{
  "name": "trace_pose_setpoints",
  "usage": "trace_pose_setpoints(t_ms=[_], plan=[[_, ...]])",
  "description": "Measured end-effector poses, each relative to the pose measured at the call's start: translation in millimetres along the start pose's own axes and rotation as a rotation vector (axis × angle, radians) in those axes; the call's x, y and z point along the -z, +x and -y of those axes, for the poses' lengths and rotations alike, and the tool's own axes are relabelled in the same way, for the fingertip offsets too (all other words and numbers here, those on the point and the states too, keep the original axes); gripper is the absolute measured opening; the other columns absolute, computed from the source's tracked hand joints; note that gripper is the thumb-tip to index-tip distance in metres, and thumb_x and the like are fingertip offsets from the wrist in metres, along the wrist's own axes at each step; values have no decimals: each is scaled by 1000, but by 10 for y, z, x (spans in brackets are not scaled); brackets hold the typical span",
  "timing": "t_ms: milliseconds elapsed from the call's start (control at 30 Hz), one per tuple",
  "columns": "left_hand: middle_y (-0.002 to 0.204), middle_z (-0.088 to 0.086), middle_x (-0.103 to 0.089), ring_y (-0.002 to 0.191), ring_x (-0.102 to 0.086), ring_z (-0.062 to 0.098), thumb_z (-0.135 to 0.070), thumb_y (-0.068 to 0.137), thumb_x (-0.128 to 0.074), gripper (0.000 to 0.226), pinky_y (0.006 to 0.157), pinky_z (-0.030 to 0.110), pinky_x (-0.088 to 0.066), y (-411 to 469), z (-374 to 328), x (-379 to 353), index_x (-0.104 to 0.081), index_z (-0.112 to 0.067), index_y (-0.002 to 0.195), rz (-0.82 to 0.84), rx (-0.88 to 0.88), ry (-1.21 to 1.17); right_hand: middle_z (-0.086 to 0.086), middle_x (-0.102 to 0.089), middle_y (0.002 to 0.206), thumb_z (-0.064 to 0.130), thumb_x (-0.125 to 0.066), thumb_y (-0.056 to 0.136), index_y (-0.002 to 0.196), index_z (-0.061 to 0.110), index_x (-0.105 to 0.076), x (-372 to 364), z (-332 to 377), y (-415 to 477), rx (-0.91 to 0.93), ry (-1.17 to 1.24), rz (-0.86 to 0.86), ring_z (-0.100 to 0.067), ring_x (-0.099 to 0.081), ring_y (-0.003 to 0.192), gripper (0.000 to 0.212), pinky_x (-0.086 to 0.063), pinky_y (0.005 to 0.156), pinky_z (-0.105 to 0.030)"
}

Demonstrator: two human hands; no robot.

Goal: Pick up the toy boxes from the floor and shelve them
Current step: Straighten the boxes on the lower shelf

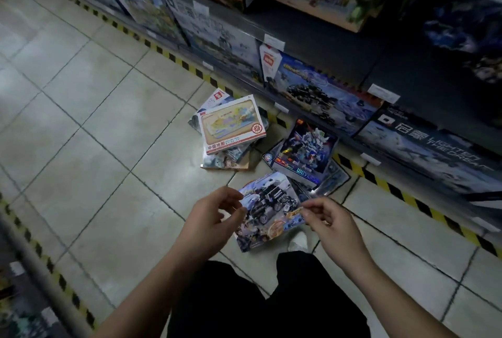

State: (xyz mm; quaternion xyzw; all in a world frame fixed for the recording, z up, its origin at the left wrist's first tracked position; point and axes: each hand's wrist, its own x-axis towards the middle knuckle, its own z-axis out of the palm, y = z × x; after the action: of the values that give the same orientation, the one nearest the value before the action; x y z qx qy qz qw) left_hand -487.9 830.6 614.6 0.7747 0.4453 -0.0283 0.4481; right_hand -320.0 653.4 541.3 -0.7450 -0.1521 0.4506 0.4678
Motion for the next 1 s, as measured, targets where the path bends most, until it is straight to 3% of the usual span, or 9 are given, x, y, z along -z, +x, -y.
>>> trace_pose_setpoints(t_ms=[100,267,533,767,1000], plan=[[89,-14,-69,86,-63,-1,-20,90,-68,16,73,23,-52,526,-20,-27,-62,-30,100,120,-49,70,7,-70,95,17,-67,93,98,27,-67,7,-77,239,-52,45,-104,-4,-65,87,11,-54,76,-18],[86,-21,-67,84,-63,1,-18,88,-68,17,77,31,-55,1455,340,-174,-63,-28,100,326,-118,165,7,-68,96,16,-65,94,98,25,-66,-192,-386,790,-145,52,-283,0,-62,84,9,-49,76,-17],[88,-14,-65,87,-64,10,-39,78,-64,20,80,31,-53,2682,1503,-493,-58,-31,96,589,-148,344,2,-69,97,19,-66,93,104,16,-67,-801,-1329,1819,-312,32,-492,-4,-61,85,11,-42,69,-7],[94,-10,-64,88,-61,12,-31,83,-72,20,78,26,-49,3533,2874,-1238,-59,-29,98,668,0,593,5,-65,90,27,-70,90,112,12,-66,-971,-2785,2595,-488,-69,-459,-16,-62,87,26,-40,78,-23],[113,1,-62,88,-61,17,-34,80,-77,45,72,30,-50,4238,3977,-2211,-55,-22,118,718,185,672,-11,-58,130,41,-75,84,135,11,-53,-926,-4120,3226,-563,-323,-248,-27,-58,115,63,-42,90,-31]])
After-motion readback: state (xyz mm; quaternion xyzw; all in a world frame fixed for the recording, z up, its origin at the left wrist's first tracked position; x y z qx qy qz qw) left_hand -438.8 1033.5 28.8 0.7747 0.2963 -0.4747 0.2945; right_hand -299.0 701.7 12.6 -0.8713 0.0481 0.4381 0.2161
